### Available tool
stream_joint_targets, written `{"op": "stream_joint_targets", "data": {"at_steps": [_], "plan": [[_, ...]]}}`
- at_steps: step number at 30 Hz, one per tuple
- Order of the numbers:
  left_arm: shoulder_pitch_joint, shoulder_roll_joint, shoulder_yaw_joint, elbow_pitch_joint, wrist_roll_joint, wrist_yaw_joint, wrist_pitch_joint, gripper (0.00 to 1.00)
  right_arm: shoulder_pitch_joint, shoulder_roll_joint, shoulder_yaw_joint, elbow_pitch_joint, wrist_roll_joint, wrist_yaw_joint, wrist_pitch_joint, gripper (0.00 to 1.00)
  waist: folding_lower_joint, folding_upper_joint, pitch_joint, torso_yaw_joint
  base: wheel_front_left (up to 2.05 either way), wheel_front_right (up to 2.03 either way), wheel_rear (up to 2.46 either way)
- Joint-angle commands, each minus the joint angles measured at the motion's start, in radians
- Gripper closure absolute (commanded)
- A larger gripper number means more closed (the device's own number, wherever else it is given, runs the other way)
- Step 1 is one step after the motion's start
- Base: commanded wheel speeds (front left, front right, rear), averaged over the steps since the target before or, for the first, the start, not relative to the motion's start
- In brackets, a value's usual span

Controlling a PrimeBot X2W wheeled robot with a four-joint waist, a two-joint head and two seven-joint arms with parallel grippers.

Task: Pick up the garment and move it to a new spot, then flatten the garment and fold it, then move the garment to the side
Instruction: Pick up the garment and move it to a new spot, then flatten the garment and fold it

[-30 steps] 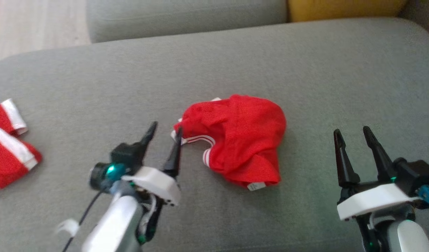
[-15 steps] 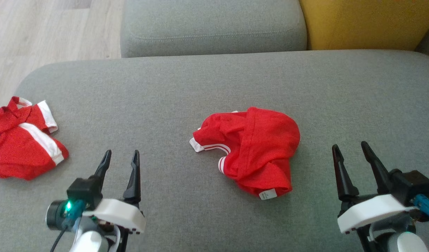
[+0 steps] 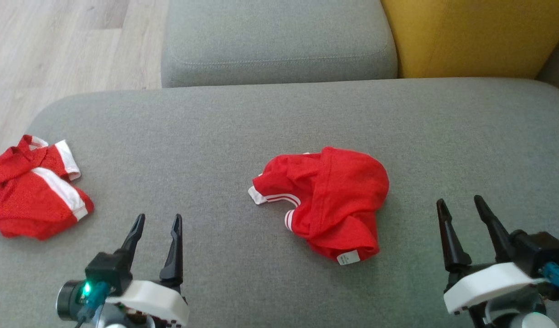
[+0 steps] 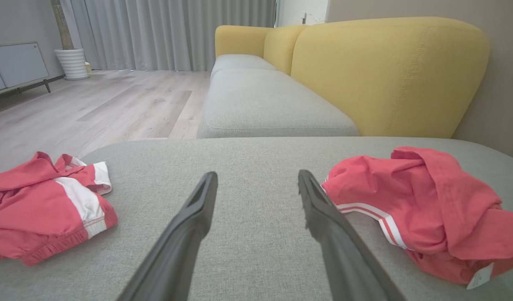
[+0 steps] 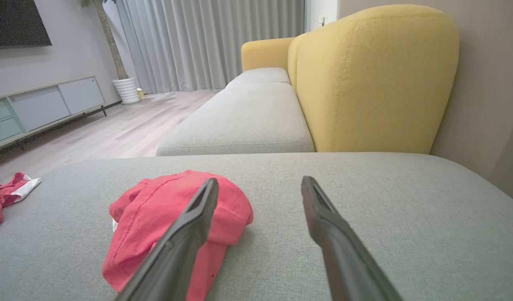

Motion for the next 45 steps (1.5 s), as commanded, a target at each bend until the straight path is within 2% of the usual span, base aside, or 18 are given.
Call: {"op": "stream_joint_targets", "data": {"at_steps": [1, 28, 31, 39, 45], "plan": [[-0.038, 0.024, 0.034, -0.041, 0.007, 0.009, -0.001, 0.0, -0.017, -0.006, 0.017, -0.043, 0.007, -0.001, 0.004, 0.0, 0.0, -0.0001, -0.001, 0.0, 0.0, 0.0, 0.0], [-0.038, 0.036, 0.022, -0.054, 0.005, 0.031, 0.014, 0.0, -0.016, -0.006, 0.019, -0.04, 0.012, -0.001, 0.011, 0.0, 0.0, -0.0001, 0.003, -0.003, 0.0, 0.0, 0.0], [-0.042, 0.038, 0.021, -0.051, 0.004, 0.03, 0.013, 0.0, -0.013, -0.006, 0.058, -0.035, 0.005, -0.001, 0.028, 0.0, 0.0, -0.0001, 0.005, -0.001, 0.0, 0.0, 0.0], [-0.068, 0.032, 0.011, -0.045, 0.005, 0.026, 0.012, 0.0, 0.0, -0.014, 0.285, 0.011, -0.032, -0.001, 0.121, 0.0, 0.0, -0.0001, 0.027, 0.017, 0.0, 0.0, 0.0], [-0.091, 0.022, 0.0, -0.037, 0.006, 0.019, 0.003, 0.0, -0.018, -0.025, 0.305, 0.046, -0.083, -0.001, 0.148, 0.0, 0.0, -0.0001, 0.047, 0.039, 0.0, 0.0, 0.0]]}}
